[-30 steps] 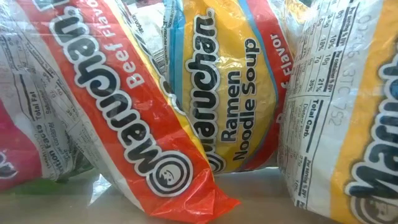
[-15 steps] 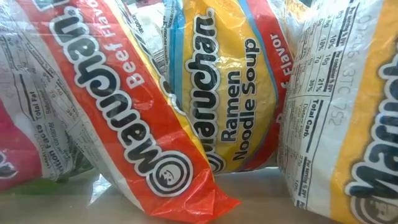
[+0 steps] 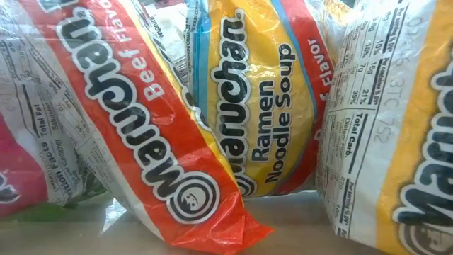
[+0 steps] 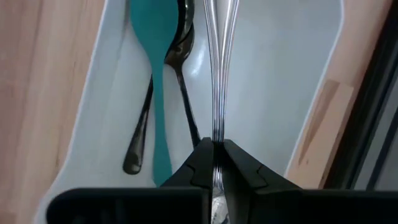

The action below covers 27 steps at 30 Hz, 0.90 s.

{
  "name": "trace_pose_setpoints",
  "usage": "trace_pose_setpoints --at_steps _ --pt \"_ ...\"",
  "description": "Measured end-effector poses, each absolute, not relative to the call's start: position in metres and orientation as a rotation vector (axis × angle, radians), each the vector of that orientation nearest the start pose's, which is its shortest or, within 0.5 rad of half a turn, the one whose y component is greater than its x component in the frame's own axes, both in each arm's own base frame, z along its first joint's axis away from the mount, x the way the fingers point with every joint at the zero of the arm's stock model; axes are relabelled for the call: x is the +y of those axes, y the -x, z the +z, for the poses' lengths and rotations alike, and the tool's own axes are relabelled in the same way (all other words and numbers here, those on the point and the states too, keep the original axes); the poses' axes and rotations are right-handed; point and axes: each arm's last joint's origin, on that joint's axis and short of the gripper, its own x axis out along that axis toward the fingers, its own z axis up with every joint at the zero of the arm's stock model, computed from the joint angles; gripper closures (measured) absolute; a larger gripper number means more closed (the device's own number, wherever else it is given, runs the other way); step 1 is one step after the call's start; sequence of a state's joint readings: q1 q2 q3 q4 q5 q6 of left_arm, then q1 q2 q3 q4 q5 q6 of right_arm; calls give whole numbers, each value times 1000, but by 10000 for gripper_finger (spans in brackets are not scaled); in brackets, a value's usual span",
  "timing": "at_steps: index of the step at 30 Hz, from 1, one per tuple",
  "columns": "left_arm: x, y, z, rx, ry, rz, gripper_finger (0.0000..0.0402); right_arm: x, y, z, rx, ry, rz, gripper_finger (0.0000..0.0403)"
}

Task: Pick & Place Food Item
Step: Put the silver spoon into the white bin

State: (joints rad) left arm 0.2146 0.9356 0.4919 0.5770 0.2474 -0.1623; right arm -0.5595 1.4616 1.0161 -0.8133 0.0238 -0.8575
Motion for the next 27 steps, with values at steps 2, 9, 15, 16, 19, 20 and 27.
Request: trace_pose_setpoints --at_steps 2,9,15,16,19,20,27 --pt "37 -202 278 -127 132 -44 317 -143 -226 217 1321 417 63 391" --pt "37 -202 278 -127 132 -44 317 -142 -222 199 1313 443 72 391" --pt "37 -202 278 -127 132 -44 317 -141 -220 189 1302 462 74 391" --pt "37 -202 278 -127 132 -43 317 -141 -220 188 1300 463 73 391" --pt "37 -202 278 -127 132 -43 317 -140 -219 182 1289 469 65 391" --pt "37 -202 278 -127 131 -44 317 -140 -219 181 1290 469 65 391" --pt "37 -202 278 -127 132 -44 317 -140 -218 179 1286 471 63 391"
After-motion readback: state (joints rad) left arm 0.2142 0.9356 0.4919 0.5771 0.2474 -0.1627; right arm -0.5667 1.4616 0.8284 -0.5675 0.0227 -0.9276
